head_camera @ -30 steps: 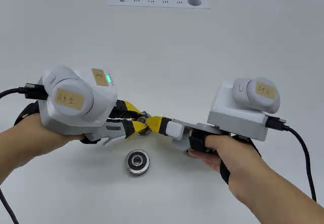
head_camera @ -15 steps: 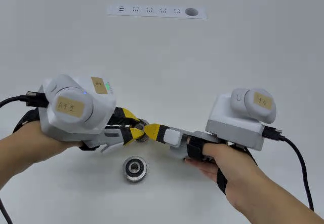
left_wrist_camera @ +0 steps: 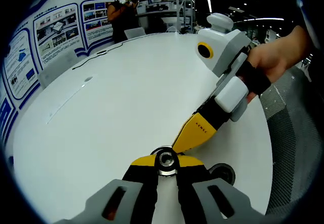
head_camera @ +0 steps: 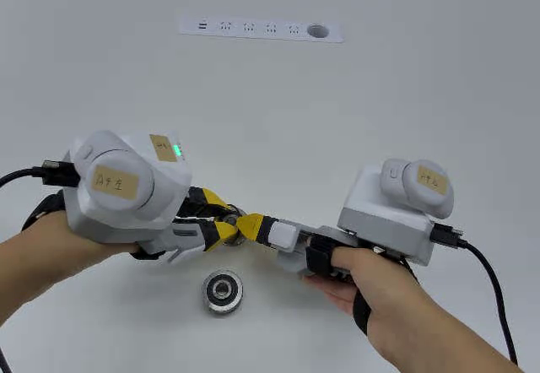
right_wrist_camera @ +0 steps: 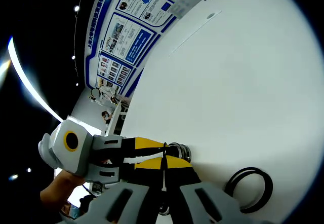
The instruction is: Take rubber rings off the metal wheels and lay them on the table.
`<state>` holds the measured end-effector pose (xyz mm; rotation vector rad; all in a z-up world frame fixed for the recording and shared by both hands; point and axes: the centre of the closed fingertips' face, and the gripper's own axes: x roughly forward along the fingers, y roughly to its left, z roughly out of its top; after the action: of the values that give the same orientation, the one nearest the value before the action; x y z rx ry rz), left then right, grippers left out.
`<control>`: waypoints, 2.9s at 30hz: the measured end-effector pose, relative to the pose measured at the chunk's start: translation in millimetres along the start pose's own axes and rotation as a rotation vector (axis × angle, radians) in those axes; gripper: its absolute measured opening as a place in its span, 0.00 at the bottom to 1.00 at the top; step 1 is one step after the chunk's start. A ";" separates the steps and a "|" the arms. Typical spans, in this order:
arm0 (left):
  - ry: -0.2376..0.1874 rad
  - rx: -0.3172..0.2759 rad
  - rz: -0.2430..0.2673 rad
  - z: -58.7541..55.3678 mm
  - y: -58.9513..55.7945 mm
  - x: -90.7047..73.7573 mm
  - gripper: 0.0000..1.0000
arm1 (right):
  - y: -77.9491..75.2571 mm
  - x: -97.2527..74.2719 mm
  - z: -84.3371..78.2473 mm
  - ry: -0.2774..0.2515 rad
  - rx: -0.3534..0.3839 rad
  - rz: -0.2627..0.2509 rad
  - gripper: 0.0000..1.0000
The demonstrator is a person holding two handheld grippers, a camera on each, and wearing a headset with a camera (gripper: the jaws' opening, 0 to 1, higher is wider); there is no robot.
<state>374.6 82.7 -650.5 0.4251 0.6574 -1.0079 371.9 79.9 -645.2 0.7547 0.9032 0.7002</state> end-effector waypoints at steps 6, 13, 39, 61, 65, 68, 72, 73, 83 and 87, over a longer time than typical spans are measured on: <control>-0.012 0.002 0.022 3.0 4.7 -10.2 0.13 | 6.0 2.1 3.6 -0.011 0.015 0.012 0.02; -0.044 -0.026 0.045 6.6 6.5 -26.2 0.16 | 13.5 2.2 3.6 -0.015 0.025 0.020 0.02; -0.232 -0.081 0.158 13.8 -8.6 -89.2 0.48 | -4.6 -79.4 41.3 -0.213 0.141 -0.050 0.02; -0.305 -0.153 0.211 4.0 -20.9 -116.3 0.53 | -67.3 -102.0 -11.8 -0.189 0.238 -0.210 0.02; -0.308 -0.168 0.217 1.7 -21.2 -117.2 0.53 | -73.7 -102.3 -13.7 -0.186 0.223 -0.247 0.02; -0.312 -0.177 0.222 0.2 -21.0 -117.8 0.53 | -74.6 -103.5 -12.3 -0.191 0.206 -0.256 0.05; -0.308 -0.183 0.227 -3.0 -20.4 -117.6 0.53 | -75.3 -106.2 -10.2 -0.191 0.177 -0.270 0.08; -0.309 -0.184 0.227 -3.5 -20.3 -117.6 0.53 | -75.2 -107.2 -9.4 -0.190 0.165 -0.274 0.09; -0.289 -0.215 0.232 -12.1 -18.3 -120.2 0.58 | -60.8 -137.4 28.5 -0.210 -0.254 -0.323 0.15; -0.293 -0.230 0.244 -16.0 -17.5 -125.5 0.61 | -49.9 -145.5 38.7 -0.210 -0.428 -0.317 0.20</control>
<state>308.0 163.6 -577.6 0.1460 0.4375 -0.7338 351.7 -73.1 -608.6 0.2869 0.6316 0.4969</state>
